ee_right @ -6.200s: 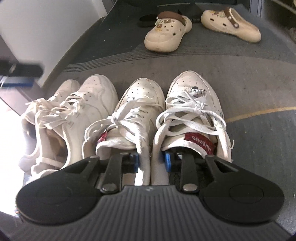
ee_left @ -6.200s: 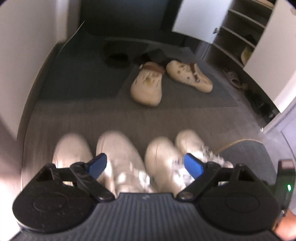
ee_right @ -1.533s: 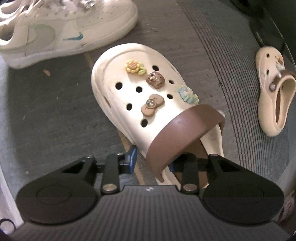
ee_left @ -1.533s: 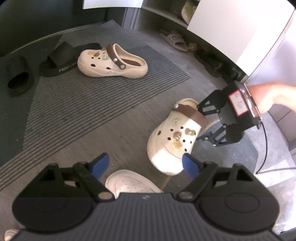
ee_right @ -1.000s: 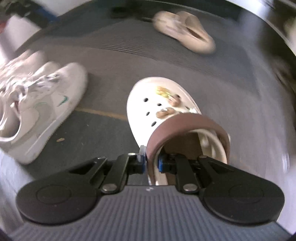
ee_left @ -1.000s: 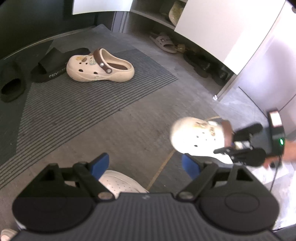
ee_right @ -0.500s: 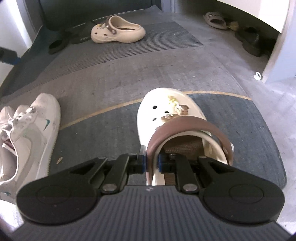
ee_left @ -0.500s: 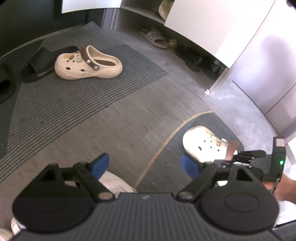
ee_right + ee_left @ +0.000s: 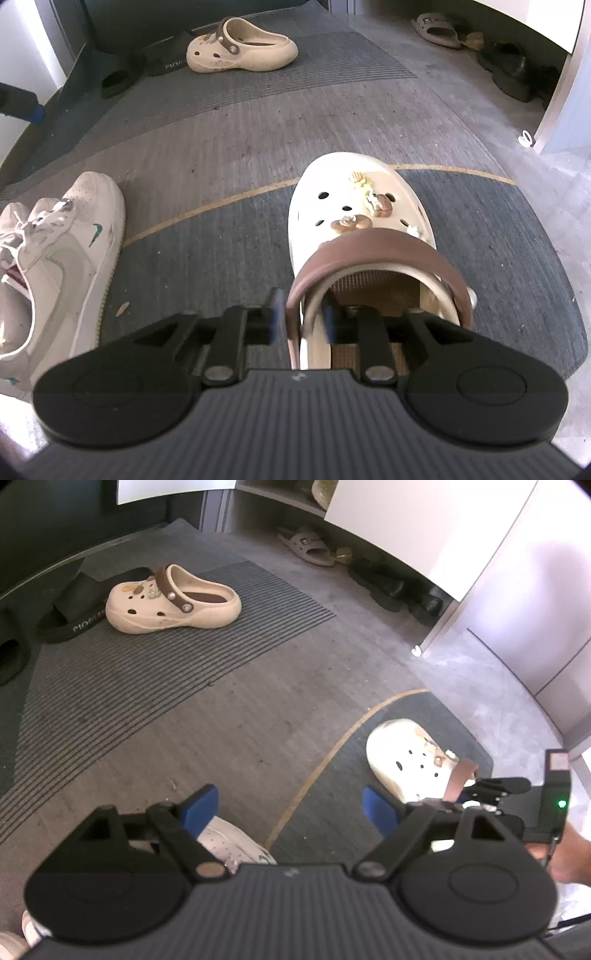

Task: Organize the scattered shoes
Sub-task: 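Lower the clog beside the sneakers and open the right tool while the left tool reaches for the other clog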

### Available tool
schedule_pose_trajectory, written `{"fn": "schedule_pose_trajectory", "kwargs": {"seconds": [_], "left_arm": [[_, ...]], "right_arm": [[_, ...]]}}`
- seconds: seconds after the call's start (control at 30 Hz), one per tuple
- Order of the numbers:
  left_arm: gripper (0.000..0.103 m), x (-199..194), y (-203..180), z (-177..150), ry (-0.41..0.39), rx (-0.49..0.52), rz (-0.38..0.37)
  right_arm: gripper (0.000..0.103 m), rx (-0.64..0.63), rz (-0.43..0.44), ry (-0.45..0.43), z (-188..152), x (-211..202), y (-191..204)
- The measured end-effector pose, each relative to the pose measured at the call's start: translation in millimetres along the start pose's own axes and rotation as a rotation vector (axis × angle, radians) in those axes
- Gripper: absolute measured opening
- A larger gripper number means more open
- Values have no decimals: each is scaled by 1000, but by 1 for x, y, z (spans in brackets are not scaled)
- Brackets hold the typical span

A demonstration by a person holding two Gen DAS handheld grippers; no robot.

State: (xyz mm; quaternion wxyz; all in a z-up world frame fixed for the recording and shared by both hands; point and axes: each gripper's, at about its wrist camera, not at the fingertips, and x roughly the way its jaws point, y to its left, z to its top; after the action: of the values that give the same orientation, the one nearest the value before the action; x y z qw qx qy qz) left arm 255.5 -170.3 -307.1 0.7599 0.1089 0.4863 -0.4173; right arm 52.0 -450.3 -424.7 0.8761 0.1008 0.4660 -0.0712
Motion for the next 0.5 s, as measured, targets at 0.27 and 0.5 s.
{"fn": "schedule_pose_trajectory", "kwargs": {"seconds": [0.27, 0.5], "left_arm": [[89, 6, -3, 22, -52, 47, 111], [89, 66, 31, 102, -30, 82, 280]], "right_arm": [[82, 86, -18, -125, -12, -69, 3], [82, 104, 13, -255, 10, -95, 26]]}}
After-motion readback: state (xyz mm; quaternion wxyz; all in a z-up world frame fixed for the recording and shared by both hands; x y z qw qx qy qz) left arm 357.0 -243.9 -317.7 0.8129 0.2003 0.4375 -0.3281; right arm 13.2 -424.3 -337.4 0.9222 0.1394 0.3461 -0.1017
